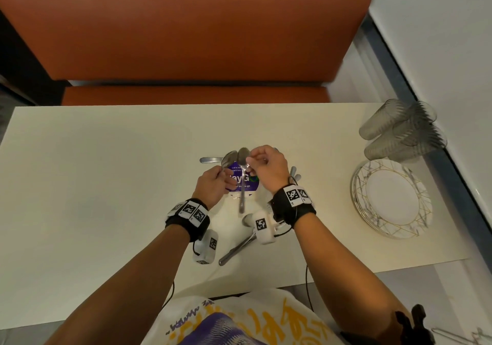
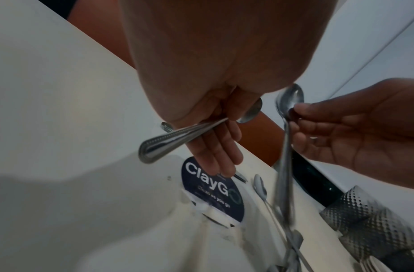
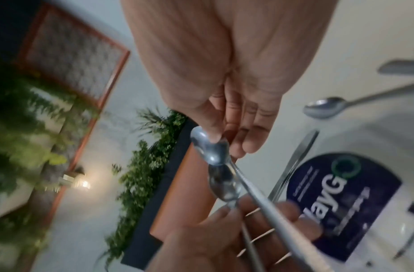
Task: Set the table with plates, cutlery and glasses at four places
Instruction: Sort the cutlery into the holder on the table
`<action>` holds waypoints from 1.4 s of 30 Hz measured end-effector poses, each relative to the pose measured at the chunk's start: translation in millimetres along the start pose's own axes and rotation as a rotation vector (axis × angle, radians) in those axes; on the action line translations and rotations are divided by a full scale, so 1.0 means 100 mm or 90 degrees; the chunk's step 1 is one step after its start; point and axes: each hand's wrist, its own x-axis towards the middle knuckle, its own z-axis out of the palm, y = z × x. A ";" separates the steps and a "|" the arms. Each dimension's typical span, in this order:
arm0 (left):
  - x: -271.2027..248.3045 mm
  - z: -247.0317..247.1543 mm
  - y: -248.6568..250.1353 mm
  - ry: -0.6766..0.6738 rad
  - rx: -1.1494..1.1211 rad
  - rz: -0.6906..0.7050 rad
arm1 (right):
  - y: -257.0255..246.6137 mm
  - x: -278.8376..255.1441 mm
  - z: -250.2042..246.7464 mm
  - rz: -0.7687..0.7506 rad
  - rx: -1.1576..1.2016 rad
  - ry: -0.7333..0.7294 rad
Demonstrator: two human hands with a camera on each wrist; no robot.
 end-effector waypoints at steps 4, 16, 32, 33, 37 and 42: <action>-0.08 0.07 0.11 -0.051 -0.054 -0.023 | 0.07 -0.02 0.12 0.109 0.166 0.030; -0.13 0.16 0.17 -0.047 -0.089 -0.071 | 0.18 0.00 0.14 0.071 -0.028 0.006; 0.03 0.10 0.00 -0.034 -0.021 -0.163 | 0.57 0.52 -0.41 0.182 -0.360 0.082; 0.04 0.09 0.00 -0.033 -0.032 -0.169 | 0.63 0.53 -0.44 0.197 -0.427 0.059; 0.05 0.10 0.01 -0.036 -0.049 -0.159 | 0.77 0.54 -0.44 0.221 -0.492 0.000; 0.10 0.10 -0.01 -0.032 -0.021 -0.137 | 0.71 0.56 -0.49 0.245 -0.456 -0.003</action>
